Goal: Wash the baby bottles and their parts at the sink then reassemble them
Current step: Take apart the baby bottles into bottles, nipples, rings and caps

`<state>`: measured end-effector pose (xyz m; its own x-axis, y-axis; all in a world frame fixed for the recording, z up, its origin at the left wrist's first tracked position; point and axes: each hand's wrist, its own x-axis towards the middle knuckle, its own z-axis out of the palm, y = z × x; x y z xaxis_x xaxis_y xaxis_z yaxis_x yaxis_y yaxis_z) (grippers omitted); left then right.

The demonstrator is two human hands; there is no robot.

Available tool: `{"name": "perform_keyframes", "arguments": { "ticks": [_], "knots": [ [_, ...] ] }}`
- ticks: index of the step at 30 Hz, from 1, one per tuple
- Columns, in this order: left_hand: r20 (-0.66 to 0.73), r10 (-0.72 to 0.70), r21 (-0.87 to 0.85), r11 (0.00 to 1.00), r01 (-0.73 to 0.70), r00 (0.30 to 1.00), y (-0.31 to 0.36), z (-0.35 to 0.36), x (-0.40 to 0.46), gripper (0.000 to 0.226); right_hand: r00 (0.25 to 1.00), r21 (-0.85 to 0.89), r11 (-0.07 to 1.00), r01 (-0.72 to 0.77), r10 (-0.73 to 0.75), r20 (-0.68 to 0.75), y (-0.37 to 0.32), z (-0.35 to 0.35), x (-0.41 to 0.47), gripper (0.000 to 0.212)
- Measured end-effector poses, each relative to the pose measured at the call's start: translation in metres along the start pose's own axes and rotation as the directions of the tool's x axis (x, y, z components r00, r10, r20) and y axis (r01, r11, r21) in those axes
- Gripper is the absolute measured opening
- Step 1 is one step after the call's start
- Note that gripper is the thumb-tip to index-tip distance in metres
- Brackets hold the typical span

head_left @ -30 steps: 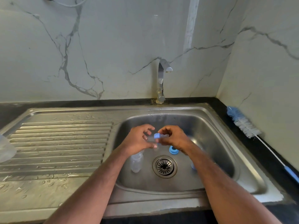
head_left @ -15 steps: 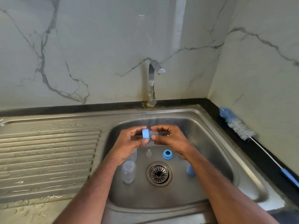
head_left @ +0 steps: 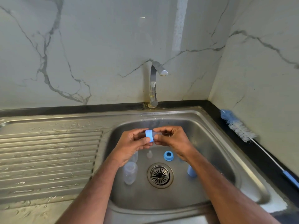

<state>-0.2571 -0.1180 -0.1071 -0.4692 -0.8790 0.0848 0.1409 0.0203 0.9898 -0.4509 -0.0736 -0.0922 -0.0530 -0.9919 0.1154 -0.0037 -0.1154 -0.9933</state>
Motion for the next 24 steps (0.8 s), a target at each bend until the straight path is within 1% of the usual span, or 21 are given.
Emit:
{"name": "perform_keyframes", "arguments": {
  "ticks": [4, 9, 14, 17, 20, 23, 24],
  "knots": [
    [0.008, -0.002, 0.02, 1.0, 0.002, 1.0, -0.001, 0.0, 0.0, 0.033, 1.0, -0.095, 0.995, 0.017, -0.019, -0.023, 0.002, -0.003, 0.002, 0.022],
    [0.002, 0.003, 0.03, 1.0, -0.003, 1.0, 0.002, 0.004, 0.001, 0.035, 0.997, -0.068, 0.997, 0.045, -0.049, -0.065, 0.001, 0.001, 0.005, 0.018],
    [0.08, -0.015, 0.064, 0.998, 0.009, 0.997, 0.004, 0.003, -0.003, 0.036, 0.997, -0.179, 0.982, 0.065, -0.073, -0.038, 0.0, 0.005, 0.001, 0.013],
    [0.083, -0.032, 0.039, 0.999, 0.029, 0.996, 0.004, 0.002, -0.006, 0.04, 0.998, -0.142, 0.989, 0.045, -0.05, -0.031, 0.0, 0.007, -0.002, 0.011],
    [0.047, -0.046, 0.021, 0.999, 0.046, 0.998, 0.006, -0.001, -0.007, 0.041, 1.0, -0.079, 0.997, -0.009, 0.01, 0.017, -0.001, 0.003, -0.004, 0.017],
    [0.045, -0.049, 0.03, 0.998, 0.048, 0.998, 0.005, -0.002, -0.006, 0.039, 0.991, -0.082, 0.995, -0.054, 0.063, 0.12, -0.002, -0.006, -0.006, 0.028],
    [0.045, -0.052, 0.031, 0.998, 0.051, 0.998, 0.004, -0.003, -0.006, 0.038, 0.989, -0.091, 0.994, -0.057, 0.069, 0.131, -0.002, -0.008, -0.007, 0.031]
  ]
}}
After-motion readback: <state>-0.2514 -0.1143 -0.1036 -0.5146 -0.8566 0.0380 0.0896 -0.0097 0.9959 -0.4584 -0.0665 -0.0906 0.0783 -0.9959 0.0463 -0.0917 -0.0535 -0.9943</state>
